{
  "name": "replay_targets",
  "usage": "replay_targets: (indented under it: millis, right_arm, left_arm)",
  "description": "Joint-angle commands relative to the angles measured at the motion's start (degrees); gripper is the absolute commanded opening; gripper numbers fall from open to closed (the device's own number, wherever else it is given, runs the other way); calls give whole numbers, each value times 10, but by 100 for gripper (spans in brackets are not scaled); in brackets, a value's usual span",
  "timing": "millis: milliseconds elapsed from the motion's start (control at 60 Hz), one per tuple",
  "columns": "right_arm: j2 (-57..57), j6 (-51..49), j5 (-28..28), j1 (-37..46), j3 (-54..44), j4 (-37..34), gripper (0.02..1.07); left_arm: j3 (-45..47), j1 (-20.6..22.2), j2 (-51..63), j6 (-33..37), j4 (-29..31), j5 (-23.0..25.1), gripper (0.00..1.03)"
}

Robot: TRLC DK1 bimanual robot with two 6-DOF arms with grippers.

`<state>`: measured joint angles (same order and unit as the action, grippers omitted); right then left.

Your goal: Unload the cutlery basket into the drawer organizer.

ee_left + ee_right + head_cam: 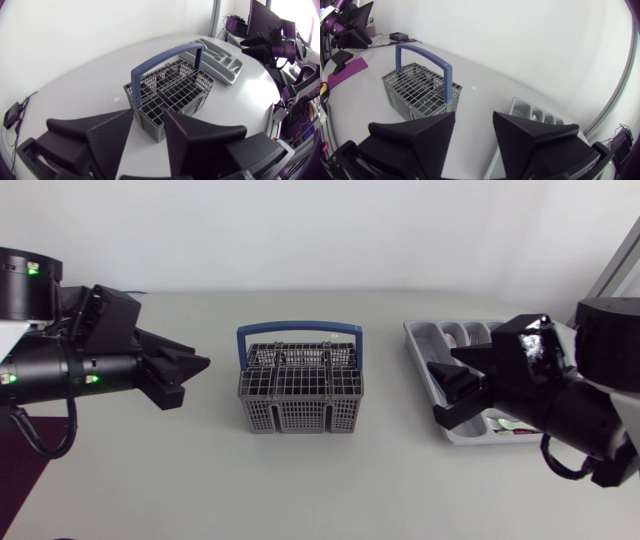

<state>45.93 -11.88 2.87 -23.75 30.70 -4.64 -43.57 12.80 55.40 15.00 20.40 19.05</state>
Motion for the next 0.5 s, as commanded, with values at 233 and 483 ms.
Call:
replay_targets:
  millis: [233,483]
  right_arm:
    - [-128,-52,2,93,-61,-41,103]
    - [-212,-66,4,132,-88,-71,103]
  left_arm:
    - [57,-56,-100,1,35,2,99]
    - [105,-118,-182,27,47,2,99]
